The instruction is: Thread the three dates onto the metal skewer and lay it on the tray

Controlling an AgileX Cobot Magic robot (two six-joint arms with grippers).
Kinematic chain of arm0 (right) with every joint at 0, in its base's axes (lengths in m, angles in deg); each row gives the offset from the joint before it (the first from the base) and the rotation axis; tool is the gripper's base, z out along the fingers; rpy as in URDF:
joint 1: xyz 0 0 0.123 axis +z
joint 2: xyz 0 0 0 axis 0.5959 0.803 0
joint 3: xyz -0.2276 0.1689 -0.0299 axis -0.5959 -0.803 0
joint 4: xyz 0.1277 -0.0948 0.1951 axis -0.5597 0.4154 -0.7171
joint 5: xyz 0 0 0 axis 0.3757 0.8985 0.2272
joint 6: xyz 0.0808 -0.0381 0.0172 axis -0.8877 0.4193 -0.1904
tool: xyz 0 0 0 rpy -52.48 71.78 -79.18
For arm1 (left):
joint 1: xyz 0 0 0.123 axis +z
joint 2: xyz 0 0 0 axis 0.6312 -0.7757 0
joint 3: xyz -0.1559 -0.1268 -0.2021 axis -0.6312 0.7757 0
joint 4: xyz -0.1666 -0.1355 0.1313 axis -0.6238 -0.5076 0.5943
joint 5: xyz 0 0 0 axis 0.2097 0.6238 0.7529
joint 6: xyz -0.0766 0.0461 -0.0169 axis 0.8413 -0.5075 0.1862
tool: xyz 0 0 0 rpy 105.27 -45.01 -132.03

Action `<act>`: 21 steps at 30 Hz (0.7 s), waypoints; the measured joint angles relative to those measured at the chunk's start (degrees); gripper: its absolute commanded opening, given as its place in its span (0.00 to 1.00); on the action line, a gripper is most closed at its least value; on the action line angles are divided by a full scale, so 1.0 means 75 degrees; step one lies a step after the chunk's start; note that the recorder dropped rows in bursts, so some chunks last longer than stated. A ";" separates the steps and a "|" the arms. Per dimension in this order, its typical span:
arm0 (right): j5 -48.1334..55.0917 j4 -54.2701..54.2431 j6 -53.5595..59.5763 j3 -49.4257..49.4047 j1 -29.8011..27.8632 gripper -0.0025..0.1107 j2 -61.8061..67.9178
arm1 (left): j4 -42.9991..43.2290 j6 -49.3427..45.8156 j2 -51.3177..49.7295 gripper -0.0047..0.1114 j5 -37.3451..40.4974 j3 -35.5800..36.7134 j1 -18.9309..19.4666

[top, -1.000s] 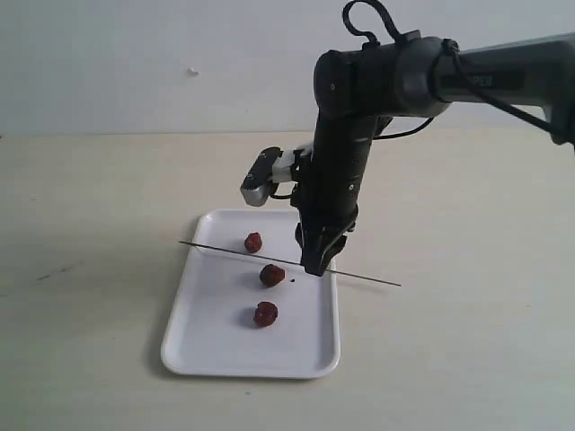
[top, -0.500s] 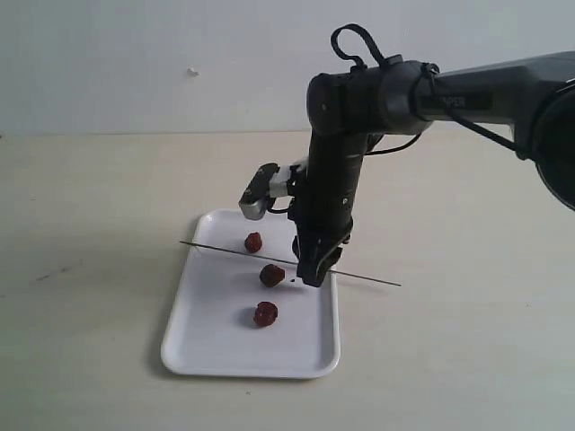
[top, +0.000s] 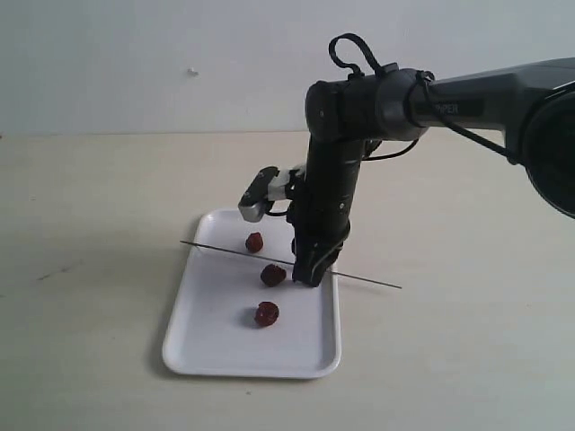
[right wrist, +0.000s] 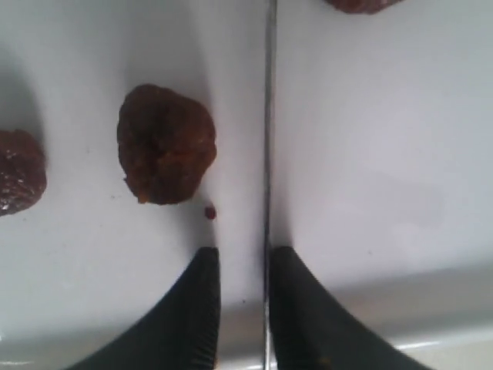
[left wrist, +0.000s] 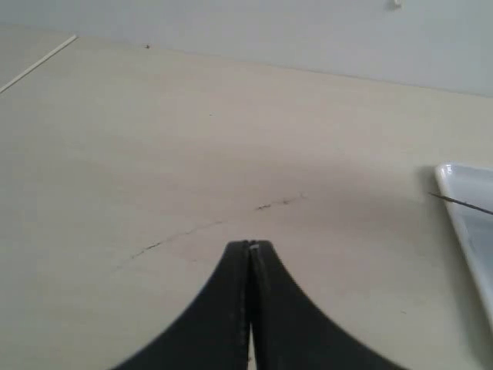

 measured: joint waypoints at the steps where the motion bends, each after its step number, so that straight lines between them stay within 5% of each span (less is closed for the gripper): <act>1: 0.0000 0.0000 -0.0010 0.0000 0.0000 0.03 0.0000 | 0.0000 0.0000 0.0000 0.04 0.0000 0.0000 0.0000; 21: 0.0072 0.0461 -0.0108 0.0000 0.0000 0.02 -0.1045 | 0.0000 0.0000 0.0000 0.04 0.0000 0.0000 0.0000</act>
